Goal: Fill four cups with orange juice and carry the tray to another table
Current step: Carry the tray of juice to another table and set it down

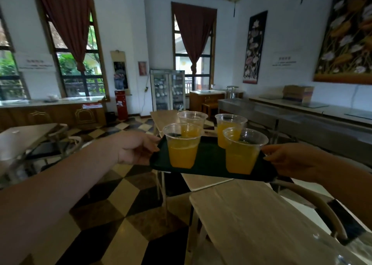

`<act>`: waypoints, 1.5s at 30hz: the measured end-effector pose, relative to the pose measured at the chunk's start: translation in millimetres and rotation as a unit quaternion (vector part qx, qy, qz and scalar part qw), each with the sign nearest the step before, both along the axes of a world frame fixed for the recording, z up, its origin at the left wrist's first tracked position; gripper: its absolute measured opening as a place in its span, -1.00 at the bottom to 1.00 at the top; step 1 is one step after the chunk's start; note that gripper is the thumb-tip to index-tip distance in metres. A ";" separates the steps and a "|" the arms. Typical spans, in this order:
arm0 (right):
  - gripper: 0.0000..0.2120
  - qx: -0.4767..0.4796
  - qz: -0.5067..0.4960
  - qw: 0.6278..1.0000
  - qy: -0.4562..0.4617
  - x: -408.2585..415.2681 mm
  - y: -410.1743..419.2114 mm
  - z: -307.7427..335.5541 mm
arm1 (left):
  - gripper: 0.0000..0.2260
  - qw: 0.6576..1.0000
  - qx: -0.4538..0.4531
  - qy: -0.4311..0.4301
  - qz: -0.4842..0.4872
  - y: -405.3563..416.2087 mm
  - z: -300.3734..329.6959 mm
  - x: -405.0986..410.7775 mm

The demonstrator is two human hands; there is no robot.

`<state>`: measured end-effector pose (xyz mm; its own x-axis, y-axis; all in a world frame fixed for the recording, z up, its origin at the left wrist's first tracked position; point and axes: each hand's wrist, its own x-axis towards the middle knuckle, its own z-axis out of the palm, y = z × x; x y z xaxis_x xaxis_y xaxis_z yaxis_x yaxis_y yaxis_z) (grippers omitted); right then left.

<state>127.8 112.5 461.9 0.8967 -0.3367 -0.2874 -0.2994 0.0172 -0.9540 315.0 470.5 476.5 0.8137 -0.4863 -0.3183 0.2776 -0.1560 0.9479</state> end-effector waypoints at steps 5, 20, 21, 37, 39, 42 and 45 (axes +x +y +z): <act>-0.55 -0.029 0.057 0.998 -0.016 48.6 -0.8 11.3 | -0.68 1.000 -0.017 -0.013 0.021 16.5 7.0 23.6; -0.47 0.034 0.118 0.989 -0.078 202.6 32.8 36.1 | -0.48 0.996 -0.008 -0.048 0.073 71.0 49.9 117.9; -0.46 0.034 0.124 0.989 -0.078 211.7 33.4 38.9 | -0.48 0.996 -0.007 -0.046 0.075 72.2 52.4 122.7; -0.55 0.040 0.198 0.976 -0.082 387.1 15.7 52.9 | -0.68 0.982 0.008 -0.099 0.162 57.9 51.8 205.1; -0.60 0.035 0.209 0.974 -0.082 410.5 14.7 54.1 | -0.70 0.980 0.008 -0.103 0.173 55.9 52.6 214.7; -0.64 0.036 0.231 0.969 -0.077 441.0 16.8 54.3 | -0.64 0.976 0.007 -0.096 0.195 57.7 50.1 232.4; -0.66 0.047 0.248 0.965 -0.073 473.0 20.0 49.9 | -0.54 0.971 0.007 -0.094 0.220 65.0 44.4 258.3</act>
